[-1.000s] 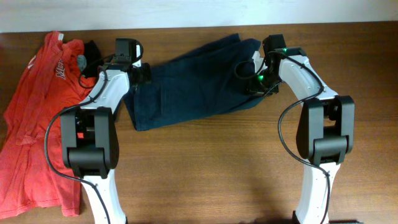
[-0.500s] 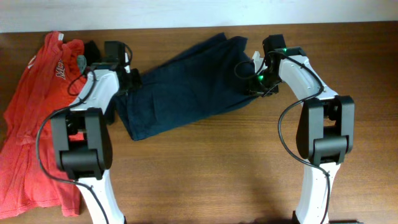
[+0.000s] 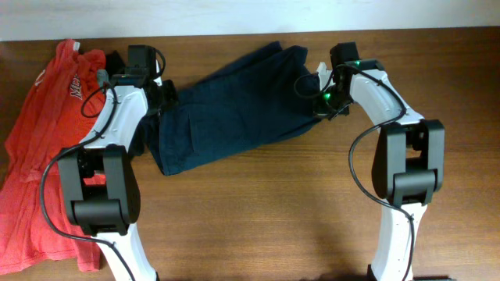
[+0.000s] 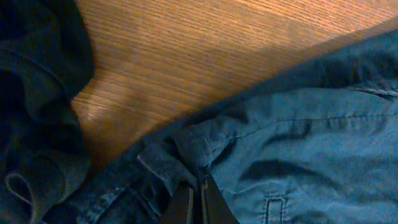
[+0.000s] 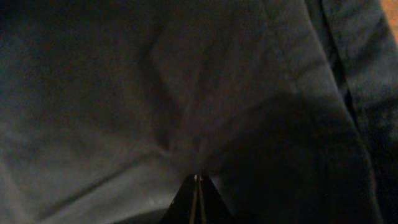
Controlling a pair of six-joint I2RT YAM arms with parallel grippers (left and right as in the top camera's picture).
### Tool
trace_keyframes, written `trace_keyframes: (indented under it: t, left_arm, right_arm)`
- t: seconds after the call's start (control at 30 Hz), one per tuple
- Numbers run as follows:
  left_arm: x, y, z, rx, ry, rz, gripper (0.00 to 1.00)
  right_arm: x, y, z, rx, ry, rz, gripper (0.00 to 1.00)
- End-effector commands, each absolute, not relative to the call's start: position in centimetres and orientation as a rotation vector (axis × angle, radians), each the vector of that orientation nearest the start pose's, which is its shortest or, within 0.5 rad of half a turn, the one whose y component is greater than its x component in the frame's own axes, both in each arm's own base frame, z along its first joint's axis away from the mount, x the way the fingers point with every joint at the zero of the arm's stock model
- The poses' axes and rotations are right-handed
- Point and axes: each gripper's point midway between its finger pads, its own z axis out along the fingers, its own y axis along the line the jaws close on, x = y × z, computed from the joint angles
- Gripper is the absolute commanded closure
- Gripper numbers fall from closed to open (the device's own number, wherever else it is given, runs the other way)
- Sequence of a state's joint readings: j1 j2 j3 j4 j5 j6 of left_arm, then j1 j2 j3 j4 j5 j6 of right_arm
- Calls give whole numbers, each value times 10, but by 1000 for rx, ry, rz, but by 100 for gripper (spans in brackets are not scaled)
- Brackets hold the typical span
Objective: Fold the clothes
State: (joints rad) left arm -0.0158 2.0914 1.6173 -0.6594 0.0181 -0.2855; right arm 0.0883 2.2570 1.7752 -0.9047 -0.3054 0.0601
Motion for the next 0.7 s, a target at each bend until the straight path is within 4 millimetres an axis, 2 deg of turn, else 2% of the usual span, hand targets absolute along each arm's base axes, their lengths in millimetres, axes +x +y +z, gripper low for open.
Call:
trace_keyframes:
  t: [0.0,0.2,0.4,0.67]
  left_arm:
    - [499,-13,73,-368,2671,-115,100]
    - [484,-13,67,-379,2737,-103,99]
    - [457,-12,58,-396,2849,-79,99]
    - [448,-2,55,-424,2883,-41,99]
  right_arm:
    - [462,96,-4,-75,3001,484,96]
    - [463,95,-11,-42,3010,481,96]
    - [463,93,-12,-33,3012,475,96]
    - [463,93,-12,-33,3013,475,96]
